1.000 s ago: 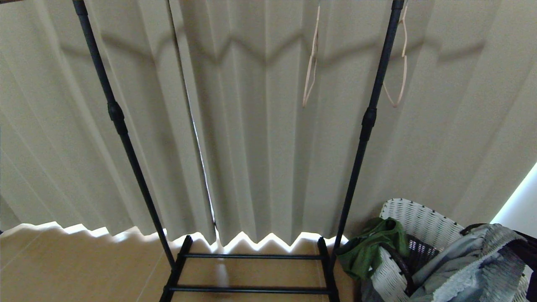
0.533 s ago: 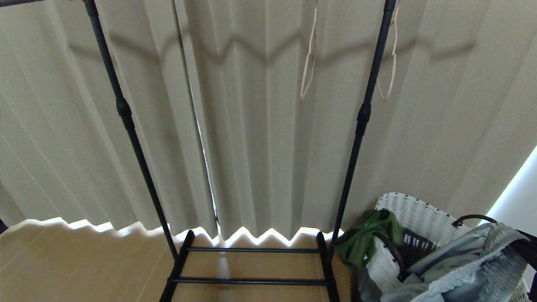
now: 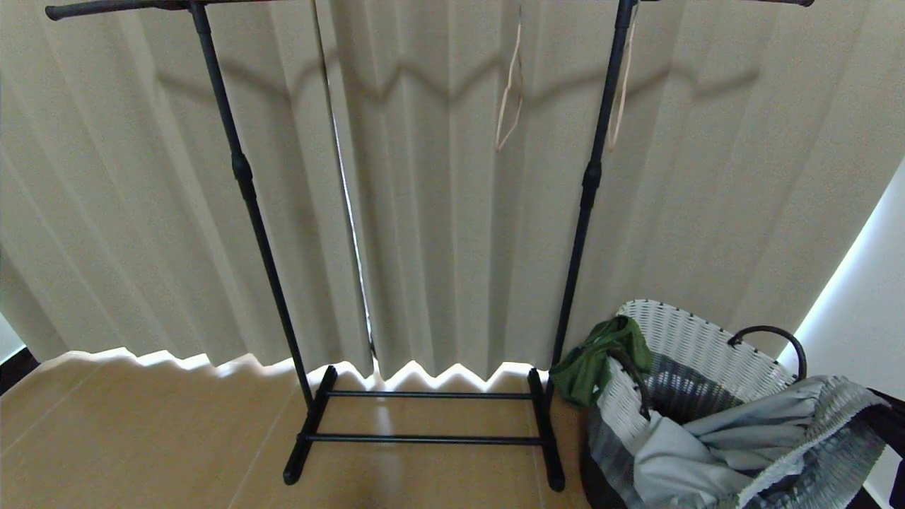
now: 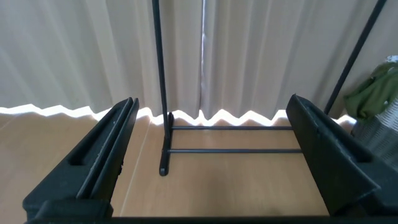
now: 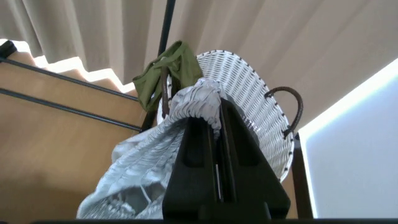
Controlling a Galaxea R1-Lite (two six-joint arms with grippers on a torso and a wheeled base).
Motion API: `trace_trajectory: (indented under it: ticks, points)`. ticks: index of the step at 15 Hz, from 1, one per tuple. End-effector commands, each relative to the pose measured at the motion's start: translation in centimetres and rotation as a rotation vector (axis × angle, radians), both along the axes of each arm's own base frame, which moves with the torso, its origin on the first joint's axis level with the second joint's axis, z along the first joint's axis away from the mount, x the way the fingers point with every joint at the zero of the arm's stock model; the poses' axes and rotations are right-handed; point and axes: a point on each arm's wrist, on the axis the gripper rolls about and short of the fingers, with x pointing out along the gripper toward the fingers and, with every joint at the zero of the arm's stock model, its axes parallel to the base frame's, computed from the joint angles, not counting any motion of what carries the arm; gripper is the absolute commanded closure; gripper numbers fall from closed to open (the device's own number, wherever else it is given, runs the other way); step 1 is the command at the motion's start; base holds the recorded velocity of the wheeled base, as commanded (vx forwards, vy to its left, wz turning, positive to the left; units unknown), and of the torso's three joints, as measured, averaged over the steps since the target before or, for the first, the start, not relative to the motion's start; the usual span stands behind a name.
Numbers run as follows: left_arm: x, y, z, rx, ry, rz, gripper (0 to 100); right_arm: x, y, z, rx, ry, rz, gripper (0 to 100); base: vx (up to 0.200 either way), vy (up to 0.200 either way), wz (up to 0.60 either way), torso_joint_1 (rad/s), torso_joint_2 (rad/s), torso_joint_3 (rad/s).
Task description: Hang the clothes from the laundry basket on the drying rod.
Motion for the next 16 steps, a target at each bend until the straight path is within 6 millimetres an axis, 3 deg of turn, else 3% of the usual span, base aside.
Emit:
trace_trajectory:
  ticks: [1,3,13,16]
  points:
    - [0.0,0.0,0.0,0.0,0.0,0.0,0,0.01,0.01,-0.18,0.0,0.011,0.002,100,0.0,0.0,0.0,0.0,0.0,0.0]
    - [0.0,0.0,0.0,0.002,0.0,0.001,0,-0.09,0.05,-0.32,0.001,0.014,0.005,100,0.0,0.0,0.0,0.0,0.0,0.0]
    - [0.0,0.0,0.0,0.0,0.0,0.001,0,0.07,0.16,-0.23,0.001,0.014,0.02,100,0.0,0.2,0.0,0.002,0.0,0.003]
    - [0.0,0.0,0.0,0.003,0.0,0.001,0,0.11,0.47,-0.15,0.001,0.011,0.052,100,0.0,0.0,0.0,0.0,0.0,0.0]
